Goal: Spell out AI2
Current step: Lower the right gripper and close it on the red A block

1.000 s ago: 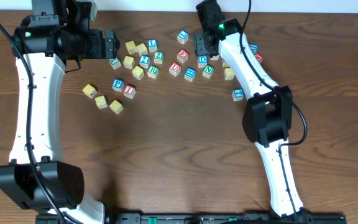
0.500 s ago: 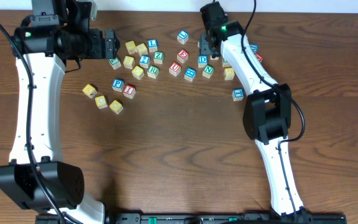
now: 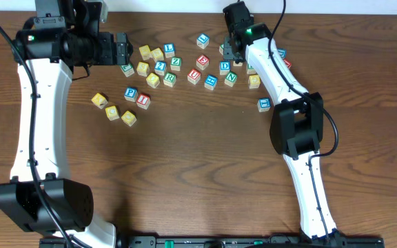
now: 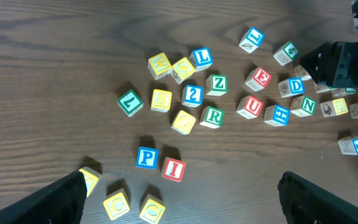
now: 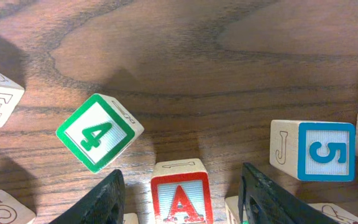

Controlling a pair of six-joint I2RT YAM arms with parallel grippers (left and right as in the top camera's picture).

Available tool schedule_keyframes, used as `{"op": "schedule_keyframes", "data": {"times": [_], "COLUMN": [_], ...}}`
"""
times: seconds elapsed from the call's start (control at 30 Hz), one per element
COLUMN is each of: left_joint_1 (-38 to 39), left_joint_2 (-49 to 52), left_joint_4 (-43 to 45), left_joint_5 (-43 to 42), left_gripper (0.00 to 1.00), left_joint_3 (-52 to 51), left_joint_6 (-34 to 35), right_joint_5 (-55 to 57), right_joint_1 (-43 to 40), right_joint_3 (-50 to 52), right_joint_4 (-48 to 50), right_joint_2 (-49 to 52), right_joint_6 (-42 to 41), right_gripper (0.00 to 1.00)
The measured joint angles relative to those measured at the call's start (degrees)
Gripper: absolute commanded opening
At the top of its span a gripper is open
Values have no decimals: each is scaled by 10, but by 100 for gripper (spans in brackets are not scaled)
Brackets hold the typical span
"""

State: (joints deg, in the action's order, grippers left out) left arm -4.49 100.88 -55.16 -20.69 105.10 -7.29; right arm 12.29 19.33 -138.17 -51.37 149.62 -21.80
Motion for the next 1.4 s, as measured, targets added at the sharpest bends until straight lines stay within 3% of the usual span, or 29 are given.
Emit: {"op": "schedule_keyframes", "data": {"times": [0.2,0.43,0.67,1.4], "left_joint_1": [0,0,0,0], "left_joint_2": [0,0,0,0], "left_joint_4": [0,0,0,0], "left_joint_5": [0,0,0,0], "left_gripper": [98,98,98,97], "left_joint_3": [0,0,0,0], "left_joint_6": [0,0,0,0], "right_joint_5": [-1,-5,-6,-8], "right_joint_1": [0,0,0,0], "right_joint_3": [13,34,50,55], "right_joint_4": [18,31,37,50], "right_joint_2": [0,0,0,0], "right_joint_6": [0,-3,-2,10], "right_gripper": [52,40,40,18]}}
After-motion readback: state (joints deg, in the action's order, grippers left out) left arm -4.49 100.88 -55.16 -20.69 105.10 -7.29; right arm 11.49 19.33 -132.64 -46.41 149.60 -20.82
